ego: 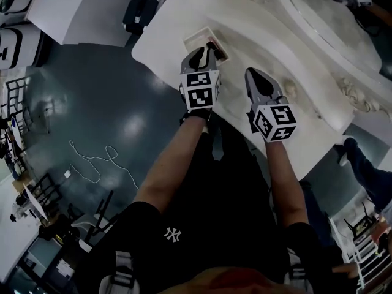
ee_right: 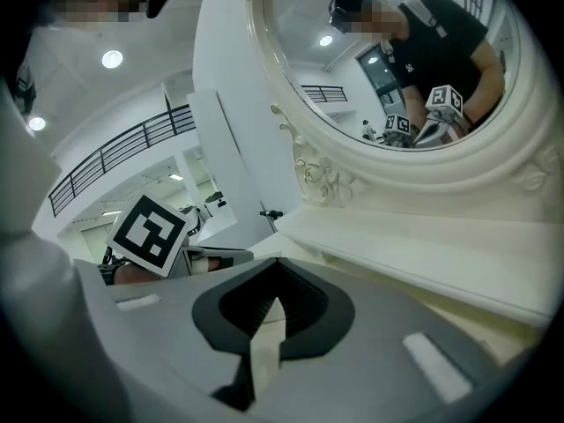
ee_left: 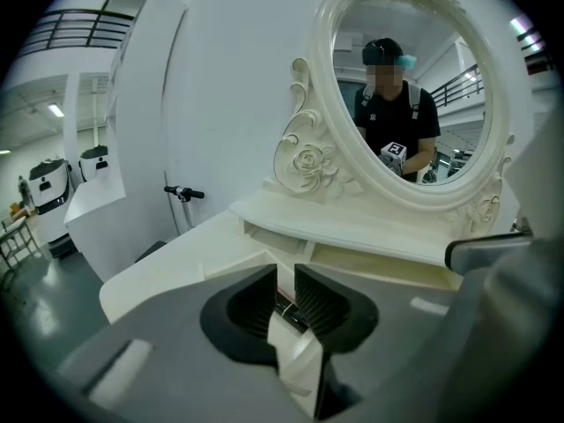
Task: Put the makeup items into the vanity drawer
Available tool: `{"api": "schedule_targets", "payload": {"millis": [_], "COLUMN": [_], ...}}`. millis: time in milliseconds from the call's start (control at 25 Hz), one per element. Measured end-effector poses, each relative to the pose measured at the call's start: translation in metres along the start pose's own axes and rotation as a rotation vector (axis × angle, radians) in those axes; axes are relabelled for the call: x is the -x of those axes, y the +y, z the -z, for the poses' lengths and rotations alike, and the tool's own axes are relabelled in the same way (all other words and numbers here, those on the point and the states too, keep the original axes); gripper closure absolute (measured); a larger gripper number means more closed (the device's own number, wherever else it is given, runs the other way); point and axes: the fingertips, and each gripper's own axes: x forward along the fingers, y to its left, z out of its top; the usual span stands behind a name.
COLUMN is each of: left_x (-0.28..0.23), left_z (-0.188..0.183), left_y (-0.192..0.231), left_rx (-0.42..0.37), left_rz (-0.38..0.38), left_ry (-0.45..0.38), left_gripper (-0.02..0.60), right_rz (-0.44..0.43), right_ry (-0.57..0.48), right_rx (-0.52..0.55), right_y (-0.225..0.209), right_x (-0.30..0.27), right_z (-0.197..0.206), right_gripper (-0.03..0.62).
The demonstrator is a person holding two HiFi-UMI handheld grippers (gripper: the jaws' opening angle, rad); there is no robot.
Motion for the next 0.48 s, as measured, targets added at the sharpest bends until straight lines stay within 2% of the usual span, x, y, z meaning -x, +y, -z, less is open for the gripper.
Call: {"api": "schedule_targets", "payload": {"millis": [280,480], "left_x": [0.011,0.016], "left_z": [-0.001,0.001], "left_y": [-0.042,-0.08], "left_rx": [-0.068,-0.122], "left_rz": [0.091,0.182], "left_ry": [-0.013,-0.024], "left_gripper": [0.58,0.58], "right_rz": [0.076,0.151], "right_ry": [-0.037,-0.07], "right_rx": [-0.021,-0.048], "right_y": [-0.007,-0.018], "right_x": [0.033,0.064], "right_z": [0.005,0.012], "right_gripper": [0.572,0.571]}}
